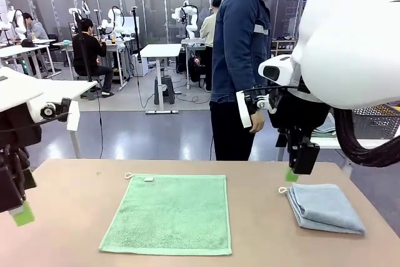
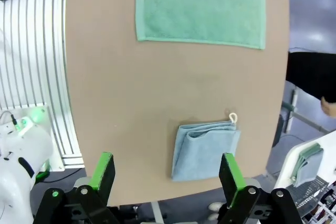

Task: Fold the towels and place them in the basket.
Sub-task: When a person lays out a Towel with hook on the table, fold it in half twice.

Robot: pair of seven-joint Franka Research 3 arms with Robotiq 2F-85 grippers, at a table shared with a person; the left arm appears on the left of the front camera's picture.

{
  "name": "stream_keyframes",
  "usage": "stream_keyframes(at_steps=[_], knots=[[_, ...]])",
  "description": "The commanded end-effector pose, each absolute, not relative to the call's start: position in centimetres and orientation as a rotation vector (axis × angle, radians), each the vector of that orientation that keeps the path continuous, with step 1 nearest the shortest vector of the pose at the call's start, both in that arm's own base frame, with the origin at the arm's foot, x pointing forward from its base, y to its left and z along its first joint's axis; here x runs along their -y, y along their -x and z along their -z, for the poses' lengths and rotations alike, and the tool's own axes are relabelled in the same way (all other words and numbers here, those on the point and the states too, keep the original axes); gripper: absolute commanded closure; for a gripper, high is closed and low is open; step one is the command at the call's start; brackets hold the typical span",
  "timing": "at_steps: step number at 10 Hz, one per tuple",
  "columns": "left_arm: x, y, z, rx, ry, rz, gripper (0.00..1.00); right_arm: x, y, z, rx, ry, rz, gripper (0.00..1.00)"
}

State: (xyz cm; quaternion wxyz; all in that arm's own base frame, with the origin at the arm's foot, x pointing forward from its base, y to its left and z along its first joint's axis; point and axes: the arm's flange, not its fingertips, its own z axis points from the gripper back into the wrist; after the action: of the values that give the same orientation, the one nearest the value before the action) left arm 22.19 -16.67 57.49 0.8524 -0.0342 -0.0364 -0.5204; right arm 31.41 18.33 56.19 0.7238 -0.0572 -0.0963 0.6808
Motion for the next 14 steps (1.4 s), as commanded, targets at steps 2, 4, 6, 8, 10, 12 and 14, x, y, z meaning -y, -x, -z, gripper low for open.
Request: stream_keyframes(at_steps=[2,4,6,8,10,12,14], knots=[[16.6,-21.8,-58.2,0.091,0.079,1.096,0.0,-18.5,-30.8,-56.9,0.241,0.135,-1.518,0.0],[16.6,-21.8,-58.2,0.091,0.079,1.096,0.0,-18.5,-30.8,-56.9,0.241,0.135,-1.518,0.0],[17.3,-23.2,-56.4,0.15,0.047,1.214,0.0,-20.2,-31.9,-54.3,0.23,0.157,-1.606,0.0],[17.9,-25.4,-53.4,0.192,0.024,1.348,0.0,-22.9,-33.1,-49.8,0.214,0.169,-1.702,0.0],[18.2,-28.4,-49.0,0.172,0.012,1.449,0.0,-25.2,-34.1,-45.5,0.171,0.14,-1.758,0.0],[19.1,-31.6,-44.4,0.092,0.014,1.476,0.0,-27.6,-34.8,-41.7,0.154,0.112,-1.813,0.0],[20.1,-34.6,-40.2,0.039,0.015,1.486,0.0,-29.1,-35.7,-37.6,0.128,0.086,-1.847,0.0]])
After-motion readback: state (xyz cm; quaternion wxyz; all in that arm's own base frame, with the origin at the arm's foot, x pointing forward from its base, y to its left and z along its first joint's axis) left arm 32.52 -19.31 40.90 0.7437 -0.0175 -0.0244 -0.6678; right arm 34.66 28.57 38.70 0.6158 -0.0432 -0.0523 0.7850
